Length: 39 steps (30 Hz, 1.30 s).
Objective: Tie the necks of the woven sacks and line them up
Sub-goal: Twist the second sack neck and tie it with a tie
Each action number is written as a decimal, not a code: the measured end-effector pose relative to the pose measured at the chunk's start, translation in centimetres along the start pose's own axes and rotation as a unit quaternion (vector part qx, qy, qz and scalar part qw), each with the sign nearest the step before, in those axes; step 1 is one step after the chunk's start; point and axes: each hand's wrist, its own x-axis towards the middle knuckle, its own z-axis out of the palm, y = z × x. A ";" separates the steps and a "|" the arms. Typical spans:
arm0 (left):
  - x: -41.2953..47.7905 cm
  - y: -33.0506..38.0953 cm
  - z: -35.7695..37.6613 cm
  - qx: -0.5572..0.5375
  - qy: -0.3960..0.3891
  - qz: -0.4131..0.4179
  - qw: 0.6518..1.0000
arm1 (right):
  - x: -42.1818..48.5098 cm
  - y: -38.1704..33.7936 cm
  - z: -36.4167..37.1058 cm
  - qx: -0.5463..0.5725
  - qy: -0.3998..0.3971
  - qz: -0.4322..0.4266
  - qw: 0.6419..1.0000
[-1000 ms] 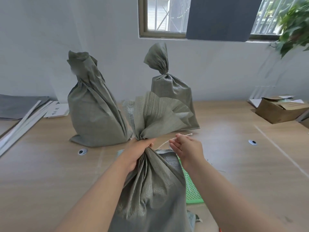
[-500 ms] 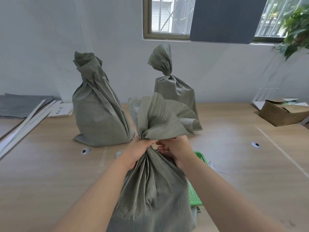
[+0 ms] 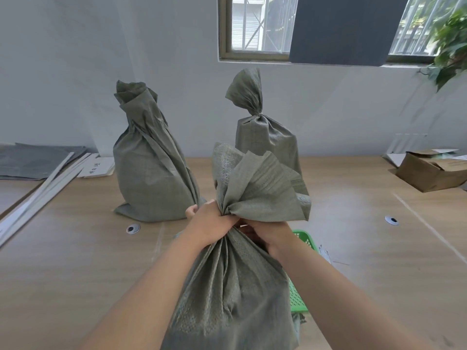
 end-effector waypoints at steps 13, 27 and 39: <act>-0.2 -0.5 -0.3 -0.137 -0.022 0.015 0.990 | 0.4 0.6 -0.5 -0.071 0.021 -0.023 0.997; 1.2 -0.4 -0.4 -0.066 -0.059 0.016 0.996 | -0.4 0.9 -1.7 -0.335 0.075 -0.278 0.897; 2.1 0.6 -2.5 0.055 -0.150 0.024 0.987 | 0.8 0.9 -1.4 -0.375 0.098 -0.351 0.852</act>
